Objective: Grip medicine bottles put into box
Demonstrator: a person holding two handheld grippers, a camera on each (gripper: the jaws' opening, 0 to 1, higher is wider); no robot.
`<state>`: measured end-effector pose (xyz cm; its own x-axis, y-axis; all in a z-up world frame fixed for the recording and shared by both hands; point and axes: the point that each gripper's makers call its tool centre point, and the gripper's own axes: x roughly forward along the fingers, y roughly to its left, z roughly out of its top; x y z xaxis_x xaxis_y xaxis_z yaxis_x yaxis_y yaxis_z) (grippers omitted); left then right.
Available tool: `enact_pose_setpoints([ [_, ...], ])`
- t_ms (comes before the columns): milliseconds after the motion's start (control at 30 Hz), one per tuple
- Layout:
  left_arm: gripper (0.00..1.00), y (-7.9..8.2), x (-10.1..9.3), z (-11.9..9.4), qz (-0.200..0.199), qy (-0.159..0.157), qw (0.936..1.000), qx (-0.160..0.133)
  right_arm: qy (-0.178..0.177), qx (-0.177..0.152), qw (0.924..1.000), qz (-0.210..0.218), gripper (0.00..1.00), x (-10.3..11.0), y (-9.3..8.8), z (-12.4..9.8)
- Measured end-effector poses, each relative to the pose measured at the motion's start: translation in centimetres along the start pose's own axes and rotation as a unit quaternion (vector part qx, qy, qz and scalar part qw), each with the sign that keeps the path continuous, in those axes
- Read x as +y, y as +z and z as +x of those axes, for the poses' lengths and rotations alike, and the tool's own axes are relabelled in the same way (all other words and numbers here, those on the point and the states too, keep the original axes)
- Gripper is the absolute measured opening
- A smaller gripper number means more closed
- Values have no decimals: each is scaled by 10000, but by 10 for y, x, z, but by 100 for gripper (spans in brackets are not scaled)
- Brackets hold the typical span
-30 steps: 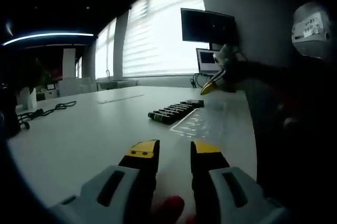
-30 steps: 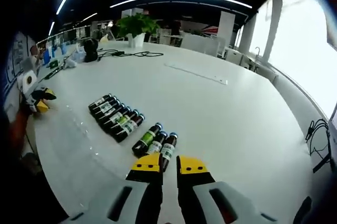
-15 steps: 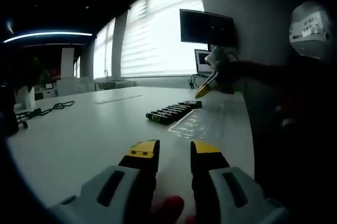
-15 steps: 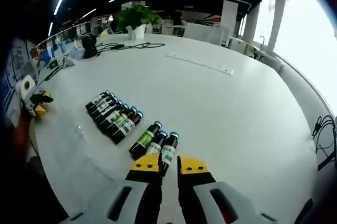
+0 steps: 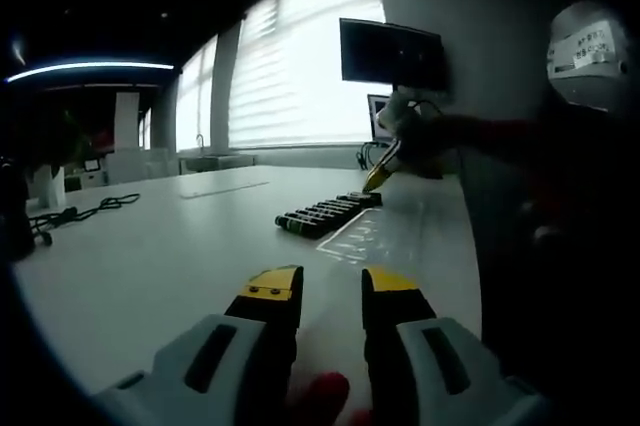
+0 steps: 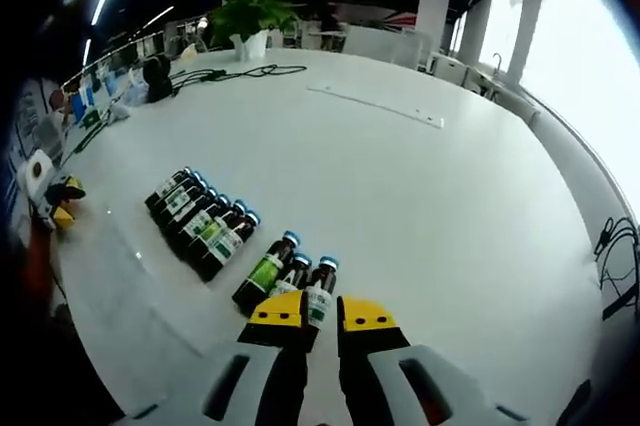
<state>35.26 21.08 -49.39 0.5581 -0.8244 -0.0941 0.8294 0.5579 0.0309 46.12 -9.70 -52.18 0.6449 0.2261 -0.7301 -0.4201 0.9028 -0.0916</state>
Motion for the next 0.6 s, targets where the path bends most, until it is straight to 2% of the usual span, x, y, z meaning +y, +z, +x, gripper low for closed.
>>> enact_pose_setpoints([
  [467,18,1,-1,0,-30,-38,10000,-28,-41,331,9994,16,8,-3,-11,9],
  [600,18,0,1,0,-20,-10,10000,-5,56,300,9995,30,8,-3,-10,10],
])
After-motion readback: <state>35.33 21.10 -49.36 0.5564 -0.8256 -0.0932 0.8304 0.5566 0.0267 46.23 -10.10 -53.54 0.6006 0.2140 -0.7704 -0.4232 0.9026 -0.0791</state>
